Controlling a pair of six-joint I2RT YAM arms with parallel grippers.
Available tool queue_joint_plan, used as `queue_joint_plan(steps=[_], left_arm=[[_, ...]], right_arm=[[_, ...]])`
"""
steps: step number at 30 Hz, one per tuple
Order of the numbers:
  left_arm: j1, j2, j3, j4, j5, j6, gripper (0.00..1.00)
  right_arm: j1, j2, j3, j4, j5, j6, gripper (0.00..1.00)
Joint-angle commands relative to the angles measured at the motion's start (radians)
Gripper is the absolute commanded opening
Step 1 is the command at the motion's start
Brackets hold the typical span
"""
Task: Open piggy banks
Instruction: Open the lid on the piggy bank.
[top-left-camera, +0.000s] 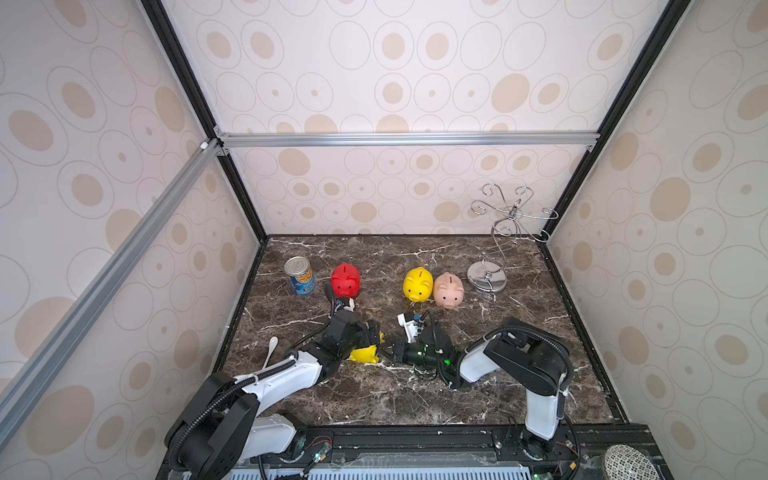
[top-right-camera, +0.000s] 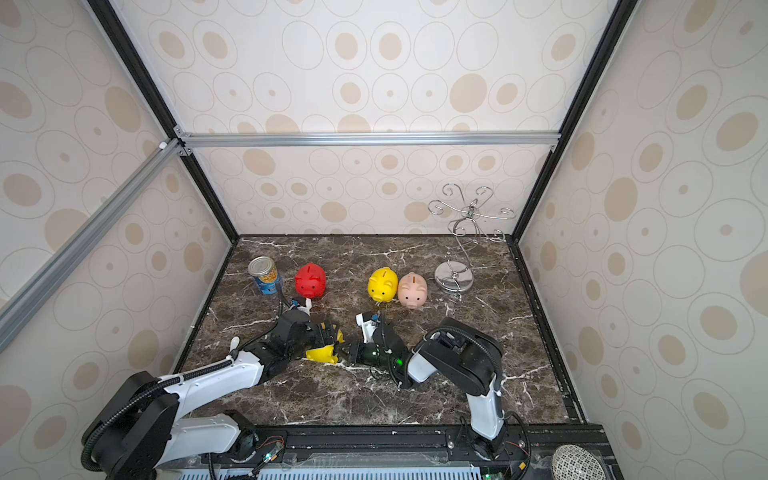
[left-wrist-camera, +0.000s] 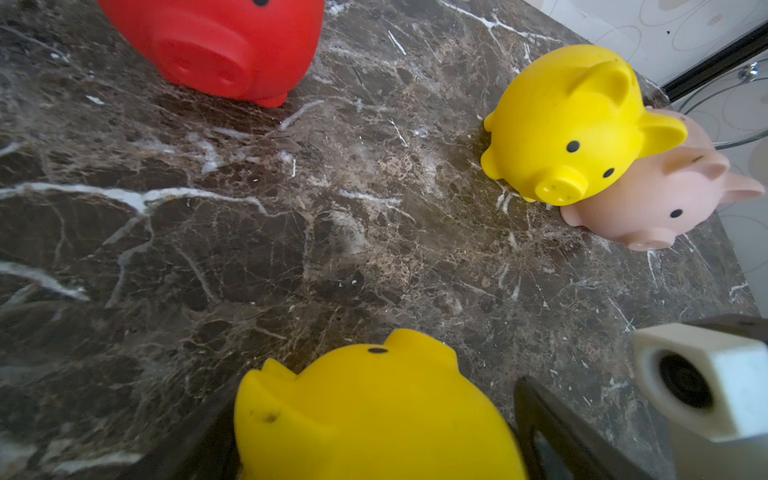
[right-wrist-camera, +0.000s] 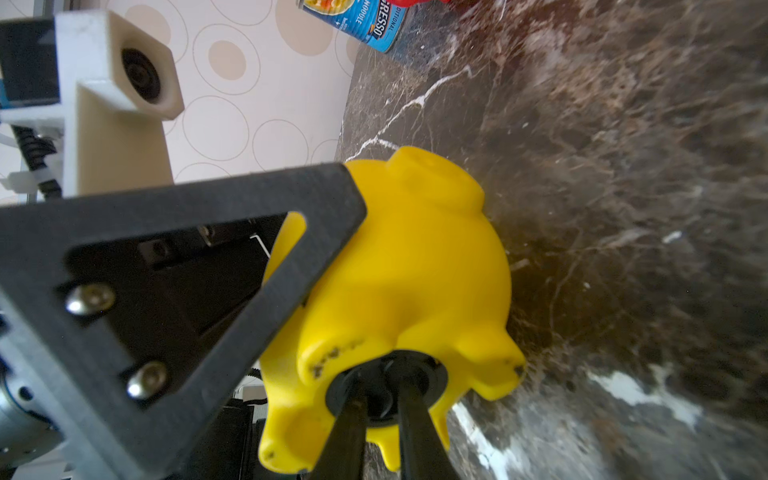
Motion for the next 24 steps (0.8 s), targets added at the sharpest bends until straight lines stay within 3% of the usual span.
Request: queue_joint_plan(steps=[1, 7, 10, 24], left_arm=[[0.006, 0.014, -0.022, 0.018, 0.011, -0.005, 0.97], [0.006, 0.03, -0.031, 0.045, 0.038, -0.015, 0.96], [0.006, 0.028, -0.032, 0.045, 0.048, -0.012, 0.96], [0.006, 0.031, -0.039, 0.044, 0.109, 0.015, 0.95]], right_arm=[[0.009, 0.001, 0.019, 0.013, -0.008, -0.018, 0.18], [0.01, -0.019, 0.045, -0.089, 0.009, -0.07, 0.21], [0.009, 0.015, 0.052, -0.053, 0.009, -0.06, 0.21], [0.008, -0.011, 0.083, -0.086, 0.005, -0.214, 0.13]])
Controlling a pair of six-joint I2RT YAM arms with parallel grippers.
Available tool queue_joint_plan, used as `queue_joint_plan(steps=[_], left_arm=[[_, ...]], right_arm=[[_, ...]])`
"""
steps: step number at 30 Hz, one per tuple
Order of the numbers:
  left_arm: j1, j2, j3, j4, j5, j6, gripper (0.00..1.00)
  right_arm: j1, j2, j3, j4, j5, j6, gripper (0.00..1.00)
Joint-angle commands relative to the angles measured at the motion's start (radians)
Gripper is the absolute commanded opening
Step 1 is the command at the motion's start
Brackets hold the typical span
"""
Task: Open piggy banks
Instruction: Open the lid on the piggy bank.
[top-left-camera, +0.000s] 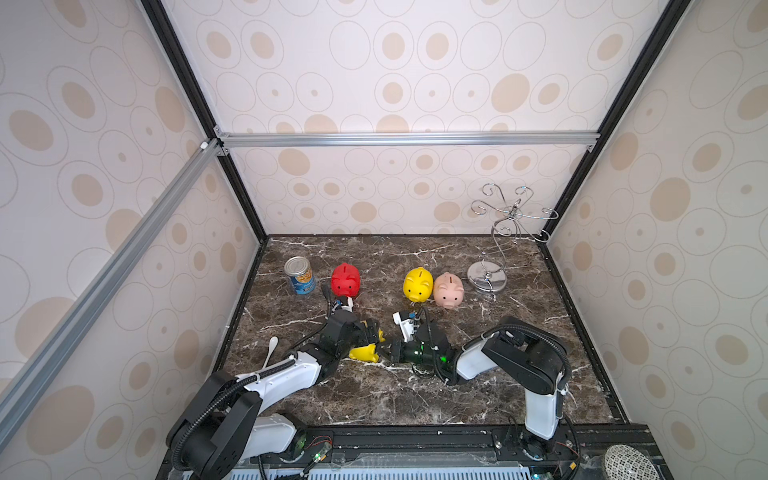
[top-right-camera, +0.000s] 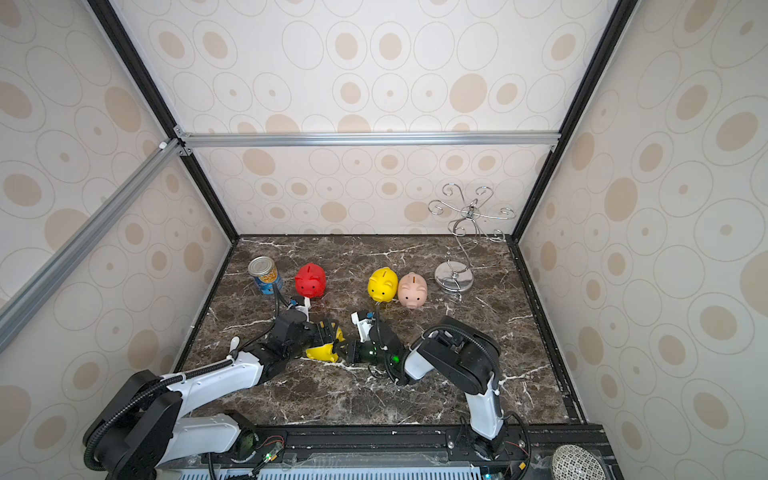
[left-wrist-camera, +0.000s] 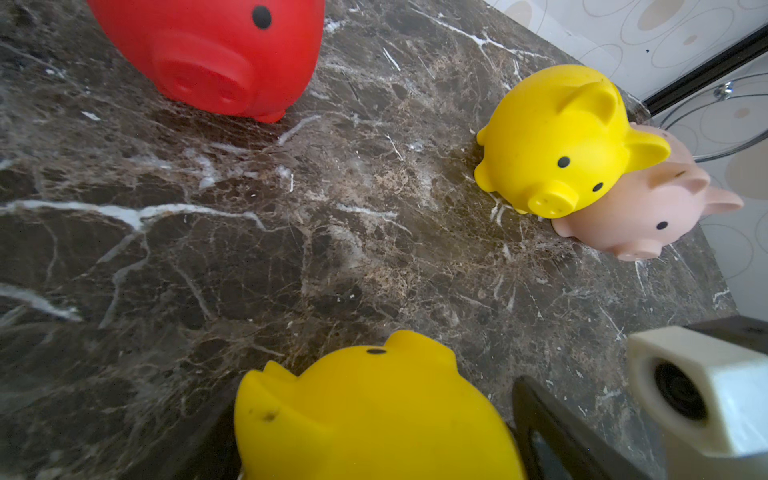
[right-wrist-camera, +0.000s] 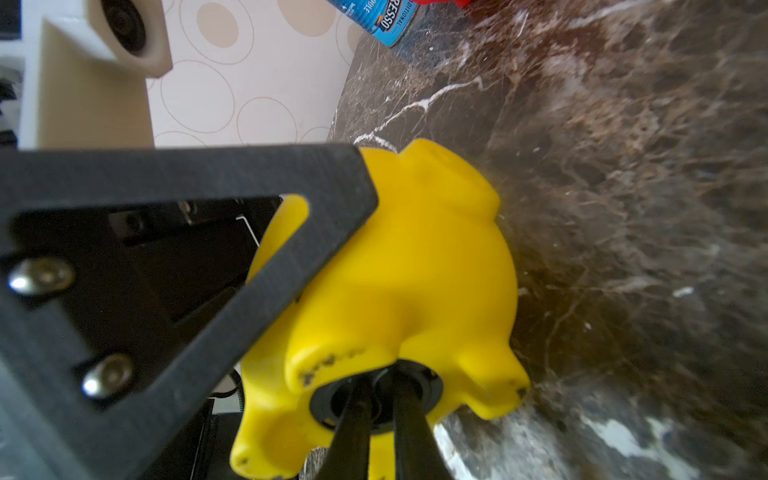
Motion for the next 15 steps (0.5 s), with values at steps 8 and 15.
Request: queue_joint_plan(steps=[8, 15], left_arm=[[-0.01, 0.036, -0.02, -0.016, 0.081, 0.007, 0.95], [-0.009, 0.049, -0.019, -0.018, 0.09, -0.005, 0.95]], right_arm=[[0.006, -0.003, 0.033, 0.005, 0.025, -0.069, 0.03], [0.009, -0.008, 0.011, 0.065, 0.07, -0.252, 0.0]])
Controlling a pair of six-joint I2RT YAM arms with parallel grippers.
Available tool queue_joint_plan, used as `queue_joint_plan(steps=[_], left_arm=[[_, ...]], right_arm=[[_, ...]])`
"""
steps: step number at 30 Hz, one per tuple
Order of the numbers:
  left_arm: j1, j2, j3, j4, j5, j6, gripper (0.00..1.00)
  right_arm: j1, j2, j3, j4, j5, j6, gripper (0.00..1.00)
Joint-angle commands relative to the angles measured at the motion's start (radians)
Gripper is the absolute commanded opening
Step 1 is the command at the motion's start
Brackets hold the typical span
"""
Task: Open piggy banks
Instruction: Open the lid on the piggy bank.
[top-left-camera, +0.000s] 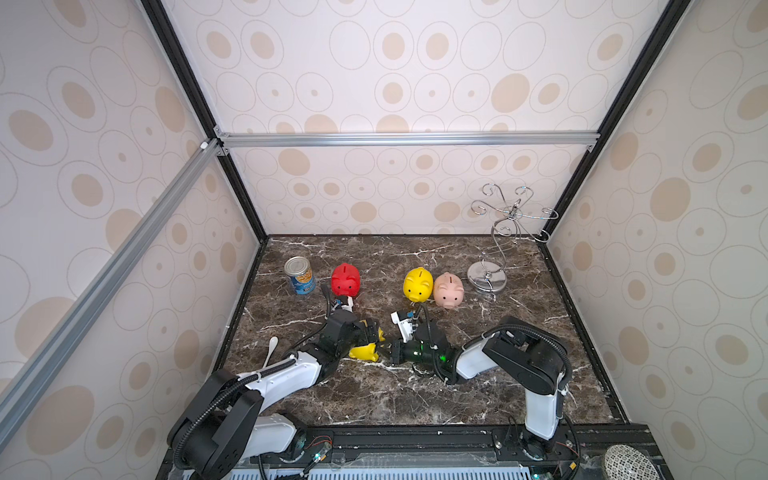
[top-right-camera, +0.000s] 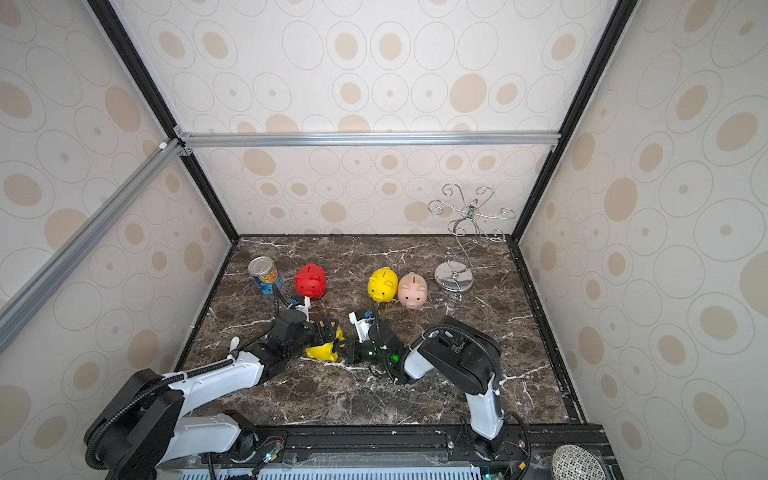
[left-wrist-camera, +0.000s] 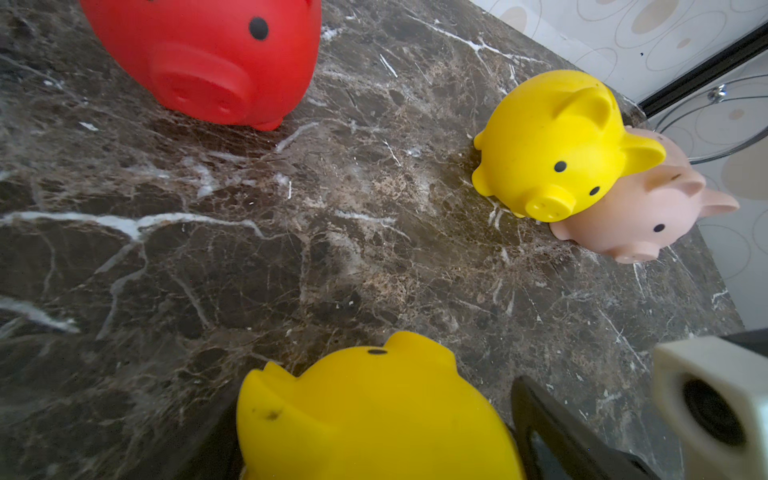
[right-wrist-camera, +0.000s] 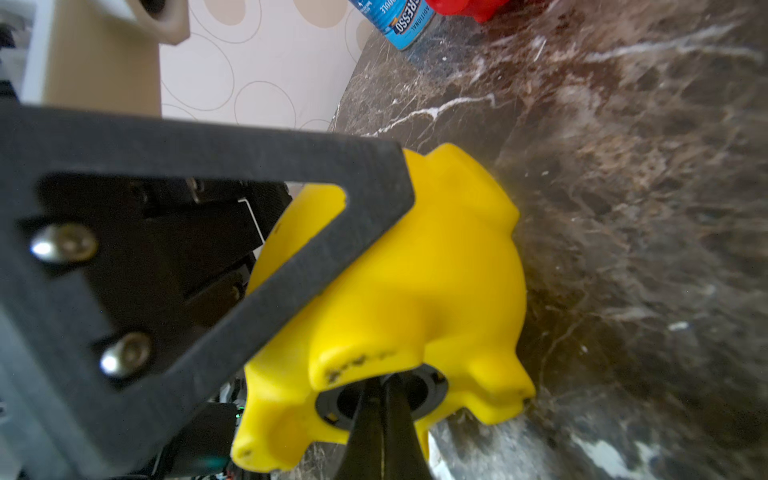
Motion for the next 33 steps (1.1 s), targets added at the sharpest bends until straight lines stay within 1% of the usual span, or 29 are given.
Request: queue_joint_plan(steps=[1, 4, 9, 13, 17, 19, 22, 33], left_arm=[[-0.012, 0.039, -0.017, -0.044, 0.09, -0.015, 0.95], [-0.013, 0.046, -0.014, -0.05, 0.098, -0.011, 0.95], [-0.013, 0.055, 0.006, -0.087, 0.11, 0.015, 0.94], [-0.012, 0.073, 0.022, -0.099, 0.138, 0.024, 0.94], [-0.011, 0.094, 0.043, -0.126, 0.156, 0.035, 0.94], [-0.012, 0.1, 0.05, -0.137, 0.168, 0.045, 0.94], [-0.009, 0.112, 0.062, -0.154, 0.192, 0.056, 0.94], [0.004, 0.128, 0.111, -0.222, 0.299, 0.13, 0.94]], right_arm=[[0.012, -0.006, 0.004, 0.081, 0.062, -0.143, 0.0], [0.027, -0.033, 0.002, 0.053, 0.108, -0.272, 0.0], [0.072, -0.075, 0.016, -0.04, 0.193, -0.533, 0.0], [0.123, -0.072, 0.012, -0.036, 0.333, -0.715, 0.0], [0.156, -0.049, 0.002, 0.04, 0.411, -0.828, 0.0], [0.181, -0.045, 0.005, 0.043, 0.442, -0.876, 0.0], [0.193, -0.018, -0.004, 0.125, 0.467, -0.905, 0.0], [0.287, 0.052, 0.036, 0.235, 0.589, -1.113, 0.0]])
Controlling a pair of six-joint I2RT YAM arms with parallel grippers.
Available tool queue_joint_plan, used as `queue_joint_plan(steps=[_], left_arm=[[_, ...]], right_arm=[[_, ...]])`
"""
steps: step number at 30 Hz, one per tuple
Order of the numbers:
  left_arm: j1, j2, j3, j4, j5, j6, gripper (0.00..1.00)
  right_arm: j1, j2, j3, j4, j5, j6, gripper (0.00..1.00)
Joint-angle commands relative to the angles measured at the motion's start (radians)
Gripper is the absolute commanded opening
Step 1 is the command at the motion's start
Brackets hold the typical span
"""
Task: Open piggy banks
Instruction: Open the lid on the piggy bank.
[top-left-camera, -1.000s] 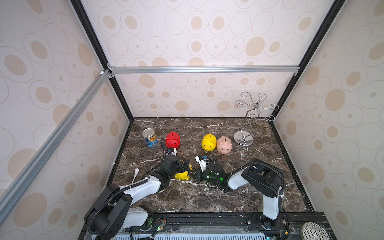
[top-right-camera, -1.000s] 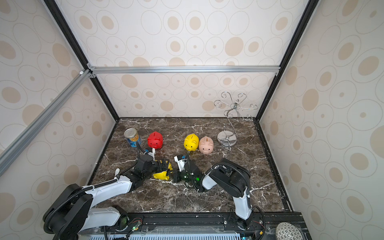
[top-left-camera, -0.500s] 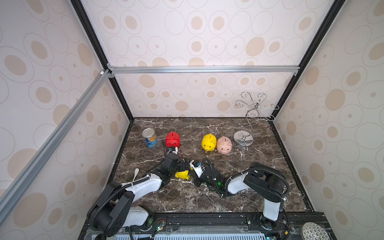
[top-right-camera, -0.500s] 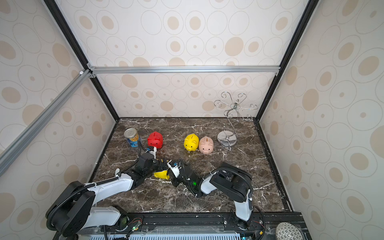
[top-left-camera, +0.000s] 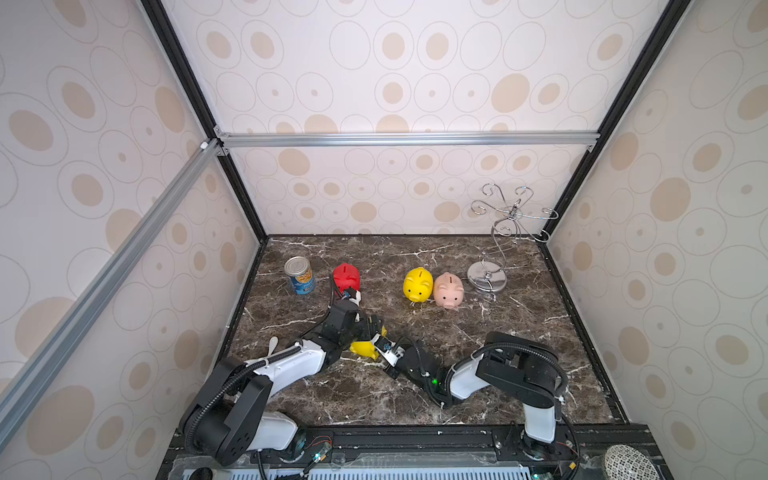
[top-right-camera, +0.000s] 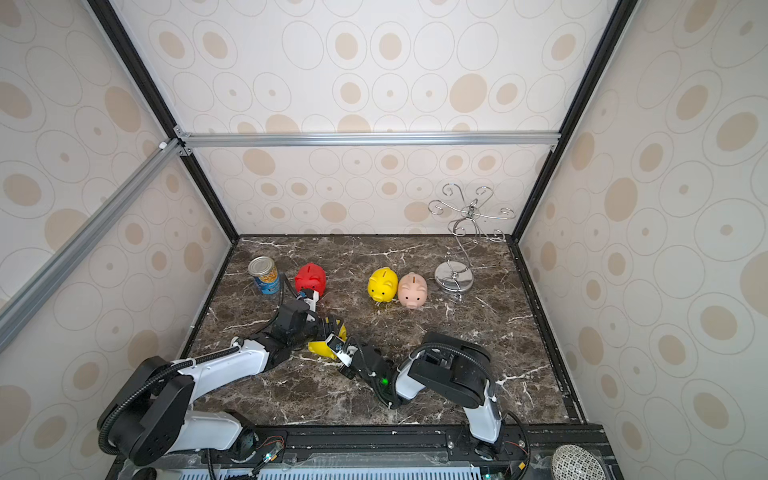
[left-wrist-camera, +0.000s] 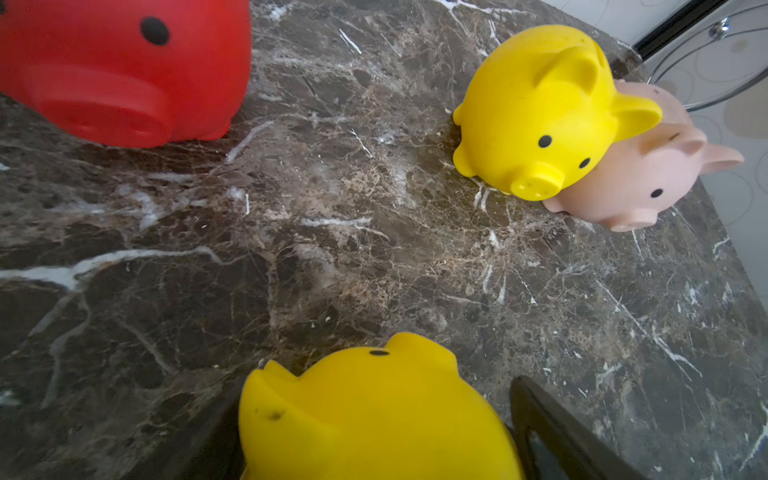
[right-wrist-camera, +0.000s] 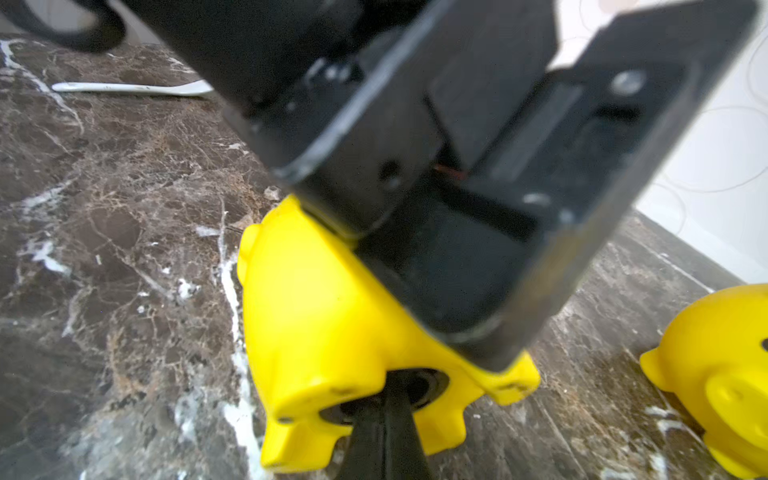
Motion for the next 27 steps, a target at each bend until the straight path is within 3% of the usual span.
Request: queue_joint_plan(steps=[1, 14, 18, 27], left_arm=[[-0.032, 0.044, 0.009, -0.152, 0.181, 0.01, 0.94], [-0.032, 0.083, 0.087, -0.267, 0.171, 0.053, 0.93], [-0.032, 0.117, 0.108, -0.285, 0.16, 0.056, 0.92], [-0.033, 0.159, 0.144, -0.311, 0.148, 0.077, 0.92]], right_arm=[[0.064, 0.039, 0.062, 0.168, -0.042, -0.129, 0.0], [0.084, 0.07, 0.073, 0.217, 0.096, -0.371, 0.0], [0.099, 0.035, 0.093, 0.108, 0.144, -0.406, 0.0], [0.111, 0.099, 0.092, 0.227, 0.196, -0.548, 0.0]])
